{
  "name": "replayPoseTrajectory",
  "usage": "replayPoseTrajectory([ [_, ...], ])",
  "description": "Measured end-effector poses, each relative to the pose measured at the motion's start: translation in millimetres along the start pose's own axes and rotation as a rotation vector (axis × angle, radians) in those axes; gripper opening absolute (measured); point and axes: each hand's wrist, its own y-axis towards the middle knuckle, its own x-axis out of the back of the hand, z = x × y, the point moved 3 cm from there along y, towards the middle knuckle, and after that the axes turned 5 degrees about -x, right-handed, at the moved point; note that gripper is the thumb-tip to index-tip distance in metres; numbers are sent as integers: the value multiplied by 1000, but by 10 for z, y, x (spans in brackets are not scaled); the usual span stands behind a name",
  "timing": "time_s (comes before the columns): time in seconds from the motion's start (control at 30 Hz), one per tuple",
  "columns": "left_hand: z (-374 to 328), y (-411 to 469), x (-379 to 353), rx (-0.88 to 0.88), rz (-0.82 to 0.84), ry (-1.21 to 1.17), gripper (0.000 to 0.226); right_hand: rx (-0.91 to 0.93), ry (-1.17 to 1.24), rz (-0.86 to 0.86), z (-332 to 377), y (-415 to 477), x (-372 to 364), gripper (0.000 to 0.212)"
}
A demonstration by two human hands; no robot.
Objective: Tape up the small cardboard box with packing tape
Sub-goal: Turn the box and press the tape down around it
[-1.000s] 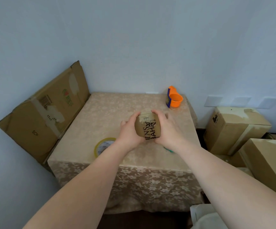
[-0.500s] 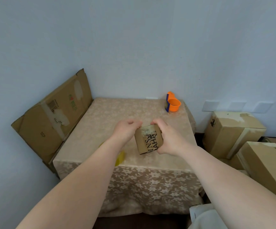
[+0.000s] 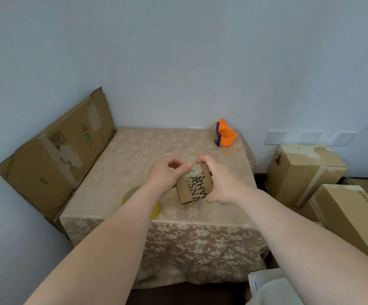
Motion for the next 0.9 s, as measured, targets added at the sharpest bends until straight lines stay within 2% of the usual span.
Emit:
replayPoseTrajectory([
  [0.23, 36, 39, -11, -51, 31, 26, 18, -39, 43, -1, -86, 38, 6, 88],
  [0.43, 28, 1, 26, -10, 137, -4, 35, -52, 27, 6, -84, 34, 2, 89],
  [0.57, -12, -1, 76, -34, 197, 114, 44, -42, -2, 5, -23, 20, 14, 89],
  [0.63, 9, 14, 90, -24, 143, 92, 38, -25, -10, 8, 26, 17, 12, 89],
  [0.73, 56, 38, 83, -9, -5, 100, 42, 8, 2, 24, 102, 35, -38, 92],
  [0.9, 155, 43, 103, -68, -154, 151, 36, 27, -14, 9, 201, 91, -126, 95],
])
